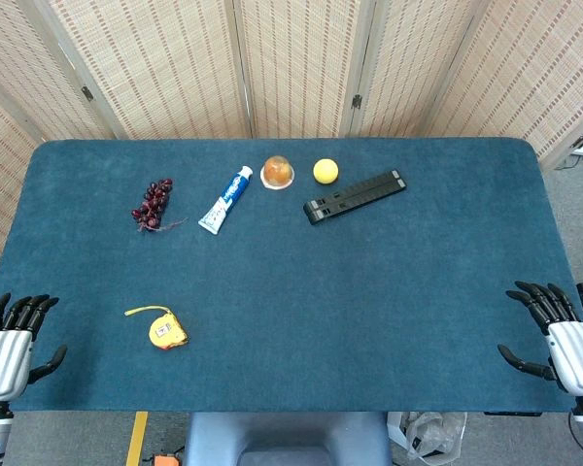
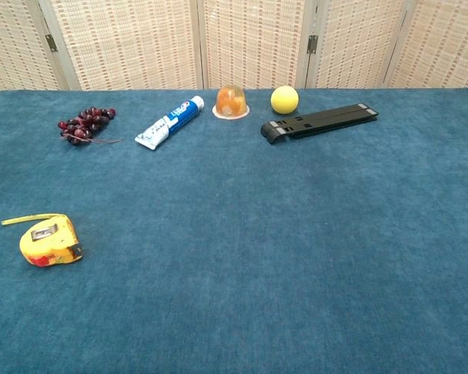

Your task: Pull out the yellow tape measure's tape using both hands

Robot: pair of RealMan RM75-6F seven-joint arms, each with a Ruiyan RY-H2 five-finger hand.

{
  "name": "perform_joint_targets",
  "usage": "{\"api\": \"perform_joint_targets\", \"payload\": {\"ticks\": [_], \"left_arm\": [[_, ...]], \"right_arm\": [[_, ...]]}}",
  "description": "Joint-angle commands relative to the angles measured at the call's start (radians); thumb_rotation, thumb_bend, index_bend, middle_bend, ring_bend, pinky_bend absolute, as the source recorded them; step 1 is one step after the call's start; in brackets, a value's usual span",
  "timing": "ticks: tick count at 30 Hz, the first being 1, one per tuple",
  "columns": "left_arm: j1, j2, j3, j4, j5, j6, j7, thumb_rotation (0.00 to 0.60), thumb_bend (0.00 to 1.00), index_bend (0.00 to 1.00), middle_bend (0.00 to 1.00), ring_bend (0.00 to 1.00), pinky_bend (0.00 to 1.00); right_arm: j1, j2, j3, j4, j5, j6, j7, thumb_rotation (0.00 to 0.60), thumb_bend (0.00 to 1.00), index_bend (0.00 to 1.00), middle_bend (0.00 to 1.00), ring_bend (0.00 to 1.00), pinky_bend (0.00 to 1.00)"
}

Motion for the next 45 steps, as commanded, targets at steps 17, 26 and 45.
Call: {"api": "perform_joint_targets", "payload": {"ticks": [17, 26, 45], "left_arm": [[-0.066, -0.020, 0.010, 0.054, 0.089, -0.056, -0.017, 0.600, 0.31, 0.22, 0.21, 0.17, 0.04], [-0.140, -0.065, 0.042, 0.116, 0.159, -0.156, -0.044, 0.600, 0.31, 0.19, 0.21, 0.17, 0.04], [-0.274, -0.227, 0.073, 0.307, 0.221, -0.307, 0.014, 0.600, 0.31, 0.10, 0.13, 0.11, 0.03]], "right_arm": [[-0.014, 0.025, -0.006, -0.016, -0.016, 0.028, -0.006, 0.600, 0.28, 0.18, 0.15, 0.09, 0.03], [-0.020, 0.032, -0.006, -0.023, -0.021, 0.042, -0.007, 0.600, 0.28, 0.18, 0.15, 0.09, 0.03], [-0.018, 0.037, -0.002, -0.035, -0.015, 0.034, -0.015, 0.600, 0.28, 0.18, 0.15, 0.09, 0.03]]}}
